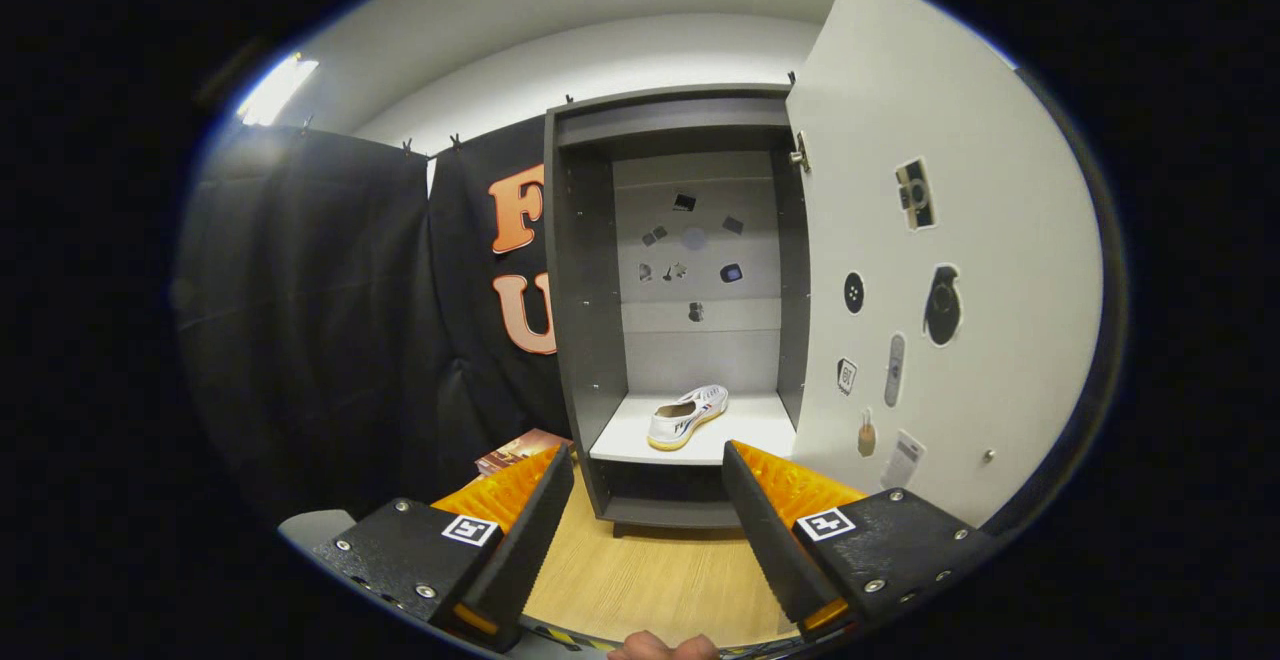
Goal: Open the shoe cabinet door, grab the shoes and put them into the shoe cabinet, then close the shoe cabinet door.
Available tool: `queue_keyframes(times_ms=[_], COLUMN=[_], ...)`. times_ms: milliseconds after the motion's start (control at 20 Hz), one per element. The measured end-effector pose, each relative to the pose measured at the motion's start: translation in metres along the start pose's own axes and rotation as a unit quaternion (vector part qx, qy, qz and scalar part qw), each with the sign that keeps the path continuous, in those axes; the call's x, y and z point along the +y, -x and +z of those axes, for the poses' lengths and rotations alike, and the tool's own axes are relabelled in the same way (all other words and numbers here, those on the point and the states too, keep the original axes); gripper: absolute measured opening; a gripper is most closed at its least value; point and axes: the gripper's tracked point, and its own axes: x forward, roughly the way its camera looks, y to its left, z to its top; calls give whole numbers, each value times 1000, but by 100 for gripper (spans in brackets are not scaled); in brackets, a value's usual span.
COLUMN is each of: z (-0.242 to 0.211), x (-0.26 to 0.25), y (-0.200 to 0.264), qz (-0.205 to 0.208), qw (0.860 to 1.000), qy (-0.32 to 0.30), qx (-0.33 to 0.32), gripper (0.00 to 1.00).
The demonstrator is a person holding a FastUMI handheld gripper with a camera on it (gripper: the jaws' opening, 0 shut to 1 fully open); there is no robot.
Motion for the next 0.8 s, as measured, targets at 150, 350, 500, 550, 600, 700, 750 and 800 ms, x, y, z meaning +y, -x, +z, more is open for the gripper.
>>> queue_keyframes(times_ms=[150, 350, 500, 550, 600, 700, 750, 800], z=[-4, -7, -8, -9, -9, -9, -10, -11], x=[-5, -16, -41, -53, -66, -90, -103, -117], y=[22, 51, 68, 73, 77, 85, 88, 88], qz=[11, 25, 20, 13, 6, -8, -16, -26], qw=[1000, 1000, 1000, 1000, 1000, 999, 999, 999], qy=[12, 8, -10, -15, -20, -31, -33, -35], qx=[-4, -12, -18, -19, -22, -23, -24, -25], gripper=[93, 93, 93, 93, 93, 93, 93, 93])
